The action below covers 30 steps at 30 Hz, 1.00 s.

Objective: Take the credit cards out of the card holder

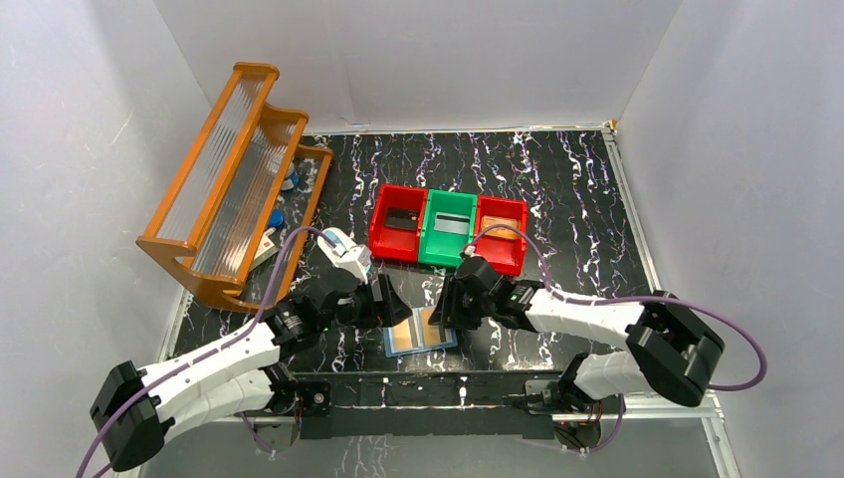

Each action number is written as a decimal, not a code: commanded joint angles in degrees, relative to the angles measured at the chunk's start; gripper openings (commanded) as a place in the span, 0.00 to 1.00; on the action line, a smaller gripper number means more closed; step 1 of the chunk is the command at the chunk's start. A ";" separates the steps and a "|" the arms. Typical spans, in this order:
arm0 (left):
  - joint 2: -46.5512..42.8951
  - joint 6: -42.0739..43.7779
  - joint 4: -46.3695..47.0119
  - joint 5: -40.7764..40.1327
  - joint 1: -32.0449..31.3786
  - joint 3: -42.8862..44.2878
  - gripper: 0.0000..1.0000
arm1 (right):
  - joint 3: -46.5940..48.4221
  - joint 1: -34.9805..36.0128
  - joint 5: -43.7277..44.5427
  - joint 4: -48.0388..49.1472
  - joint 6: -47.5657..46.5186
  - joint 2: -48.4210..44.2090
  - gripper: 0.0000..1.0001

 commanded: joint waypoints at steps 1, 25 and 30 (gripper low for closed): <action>1.81 2.03 4.80 3.26 0.02 0.36 0.81 | 1.98 0.10 1.14 -2.36 -0.43 3.38 0.52; 24.13 -0.96 19.56 13.29 -0.04 2.96 0.64 | -9.39 0.08 1.84 4.49 8.28 3.18 0.52; 25.41 -1.26 19.74 12.41 -0.02 2.45 0.60 | -10.48 0.12 1.98 5.25 9.00 2.67 0.52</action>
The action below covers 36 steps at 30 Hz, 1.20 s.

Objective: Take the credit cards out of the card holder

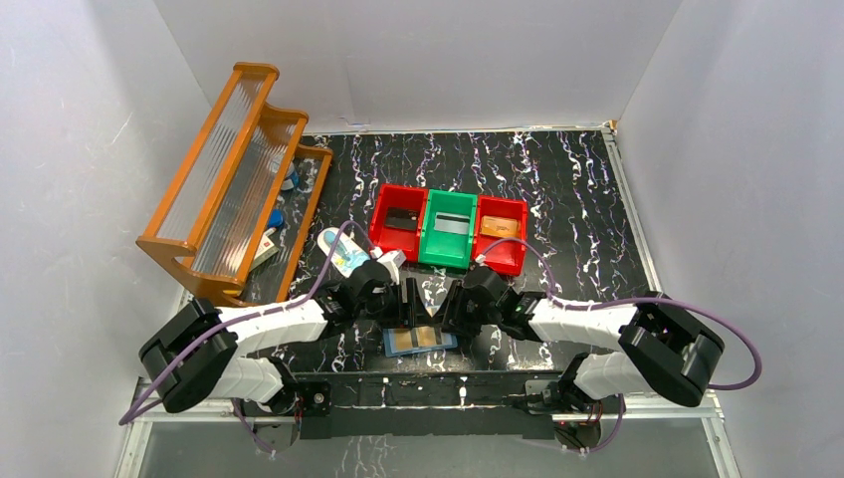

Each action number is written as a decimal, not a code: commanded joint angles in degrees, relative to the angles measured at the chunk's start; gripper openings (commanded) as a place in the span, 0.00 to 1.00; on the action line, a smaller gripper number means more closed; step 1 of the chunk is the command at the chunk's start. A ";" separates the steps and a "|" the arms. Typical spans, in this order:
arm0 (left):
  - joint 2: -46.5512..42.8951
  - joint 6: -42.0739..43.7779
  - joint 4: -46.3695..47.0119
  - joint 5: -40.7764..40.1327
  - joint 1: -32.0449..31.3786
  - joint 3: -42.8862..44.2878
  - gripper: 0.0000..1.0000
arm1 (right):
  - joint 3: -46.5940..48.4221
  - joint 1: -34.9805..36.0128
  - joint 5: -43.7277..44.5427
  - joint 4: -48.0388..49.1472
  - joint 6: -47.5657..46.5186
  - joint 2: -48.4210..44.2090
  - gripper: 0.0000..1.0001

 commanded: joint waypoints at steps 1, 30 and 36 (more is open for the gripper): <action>0.45 -0.71 1.62 -0.80 -0.04 0.43 0.60 | -3.31 0.19 2.13 -5.18 -0.27 1.34 0.52; 2.32 0.71 -2.32 -1.76 -0.03 2.12 0.55 | -4.11 -1.52 3.47 -6.99 0.34 4.03 0.46; -2.50 1.50 -4.93 -4.30 -0.04 2.19 0.61 | -4.12 -1.67 2.27 -5.84 0.10 5.59 0.45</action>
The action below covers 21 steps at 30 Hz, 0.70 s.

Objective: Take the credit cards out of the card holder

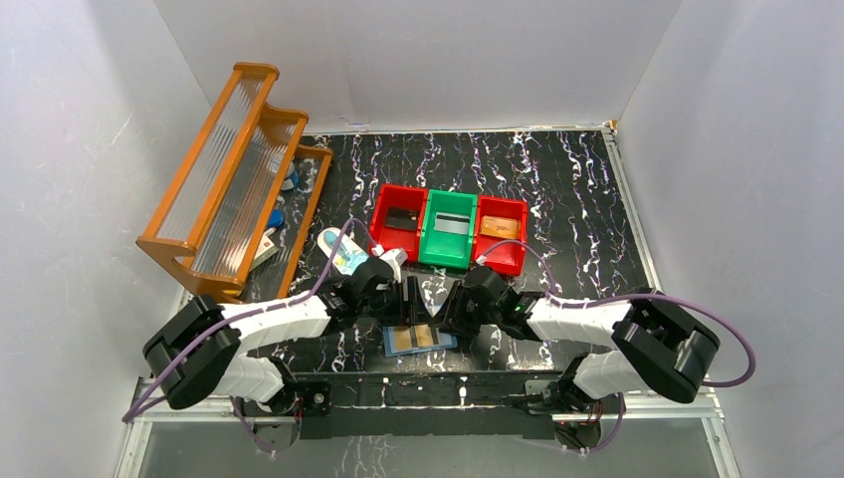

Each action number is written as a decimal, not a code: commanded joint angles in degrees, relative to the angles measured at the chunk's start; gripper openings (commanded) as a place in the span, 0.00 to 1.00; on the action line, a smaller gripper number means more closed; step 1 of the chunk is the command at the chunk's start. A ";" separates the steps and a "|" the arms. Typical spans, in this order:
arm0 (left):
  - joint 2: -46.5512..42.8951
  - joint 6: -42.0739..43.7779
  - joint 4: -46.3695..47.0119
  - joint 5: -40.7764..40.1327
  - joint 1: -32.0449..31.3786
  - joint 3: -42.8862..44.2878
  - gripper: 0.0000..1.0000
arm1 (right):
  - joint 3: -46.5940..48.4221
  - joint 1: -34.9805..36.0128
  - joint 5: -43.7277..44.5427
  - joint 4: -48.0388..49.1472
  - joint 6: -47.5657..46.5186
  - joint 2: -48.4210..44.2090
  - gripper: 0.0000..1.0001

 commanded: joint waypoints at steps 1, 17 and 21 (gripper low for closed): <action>-4.29 0.34 -2.99 -3.43 -0.26 0.07 0.62 | -3.24 -0.46 3.55 -7.75 -1.95 4.15 0.45; -1.80 -4.44 -1.41 -3.49 -0.26 -3.15 0.49 | -2.41 -0.44 2.67 -7.47 -2.78 5.53 0.44; -1.14 -5.85 1.66 -2.59 -0.23 -4.32 0.38 | -2.51 -0.46 2.73 -7.74 -2.87 5.29 0.44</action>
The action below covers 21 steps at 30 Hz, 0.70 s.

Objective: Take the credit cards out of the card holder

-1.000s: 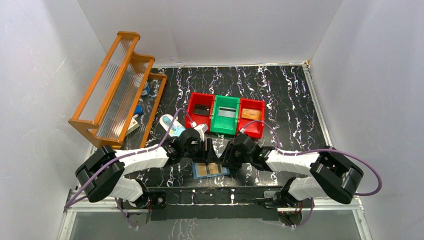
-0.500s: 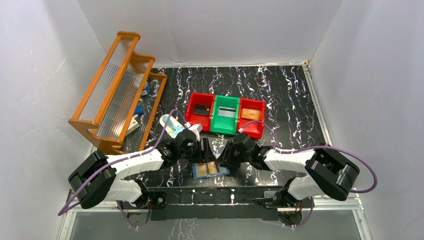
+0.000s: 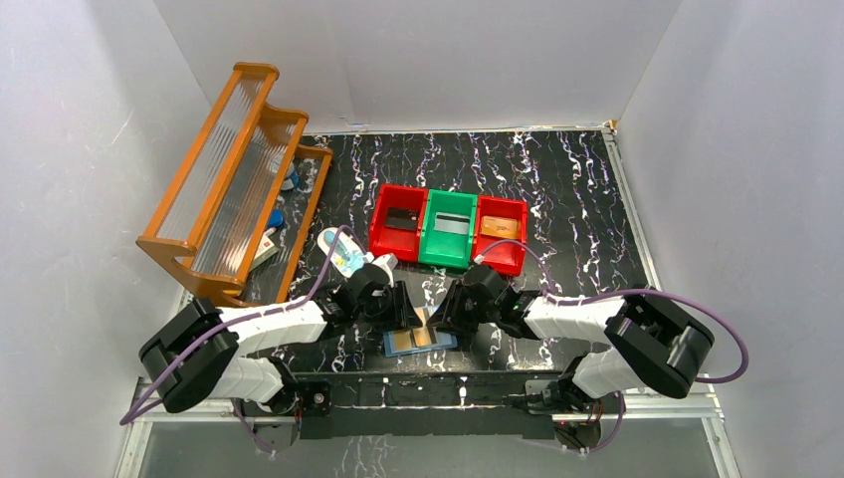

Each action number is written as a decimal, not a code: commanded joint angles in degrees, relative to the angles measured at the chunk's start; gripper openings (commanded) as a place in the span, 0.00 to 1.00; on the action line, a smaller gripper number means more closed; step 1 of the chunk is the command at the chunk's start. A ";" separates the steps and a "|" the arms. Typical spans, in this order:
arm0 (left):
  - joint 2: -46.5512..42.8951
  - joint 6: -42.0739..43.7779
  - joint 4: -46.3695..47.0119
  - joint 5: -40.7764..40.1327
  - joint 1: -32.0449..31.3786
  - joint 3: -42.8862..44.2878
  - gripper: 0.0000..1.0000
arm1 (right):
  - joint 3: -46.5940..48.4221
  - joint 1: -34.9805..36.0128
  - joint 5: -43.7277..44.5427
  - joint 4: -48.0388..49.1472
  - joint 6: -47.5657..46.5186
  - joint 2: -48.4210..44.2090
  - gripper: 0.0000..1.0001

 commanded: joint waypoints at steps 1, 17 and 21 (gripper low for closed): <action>0.42 -1.78 3.29 0.34 -0.25 -1.67 0.36 | -2.58 -0.06 4.70 -10.33 -2.81 3.09 0.44; -1.00 -1.74 1.69 -0.39 -0.26 -1.86 0.00 | -2.41 -0.09 5.53 -11.42 -3.16 2.51 0.44; -1.91 -1.32 0.41 -0.78 -0.24 -2.06 0.00 | -2.32 -0.09 6.10 -12.25 -3.34 2.10 0.44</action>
